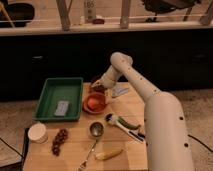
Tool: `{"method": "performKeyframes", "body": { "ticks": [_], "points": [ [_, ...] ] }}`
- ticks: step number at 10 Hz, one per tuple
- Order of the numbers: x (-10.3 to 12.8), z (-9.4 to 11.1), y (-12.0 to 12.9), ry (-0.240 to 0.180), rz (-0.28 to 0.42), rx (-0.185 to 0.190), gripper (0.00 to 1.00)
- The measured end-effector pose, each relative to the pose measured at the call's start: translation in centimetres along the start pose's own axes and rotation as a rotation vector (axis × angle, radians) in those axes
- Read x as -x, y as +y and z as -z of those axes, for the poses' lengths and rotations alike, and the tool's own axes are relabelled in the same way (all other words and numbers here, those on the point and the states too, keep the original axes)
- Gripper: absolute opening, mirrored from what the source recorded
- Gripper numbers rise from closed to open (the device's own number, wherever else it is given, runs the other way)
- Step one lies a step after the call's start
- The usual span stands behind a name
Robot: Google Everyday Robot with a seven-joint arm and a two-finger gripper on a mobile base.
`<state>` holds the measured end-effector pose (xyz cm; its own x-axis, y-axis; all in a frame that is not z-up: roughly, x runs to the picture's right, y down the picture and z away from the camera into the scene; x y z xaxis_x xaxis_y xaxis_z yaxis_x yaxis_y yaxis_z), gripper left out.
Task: Place apple in red bowl
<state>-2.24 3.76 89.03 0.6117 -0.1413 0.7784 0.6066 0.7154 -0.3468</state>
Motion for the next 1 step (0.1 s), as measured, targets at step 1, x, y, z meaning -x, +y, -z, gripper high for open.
{"method": "performKeyframes", "body": {
  "ticks": [1],
  "points": [
    [0.00, 0.00, 0.00, 0.000, 0.000, 0.000, 0.80]
  ]
}}
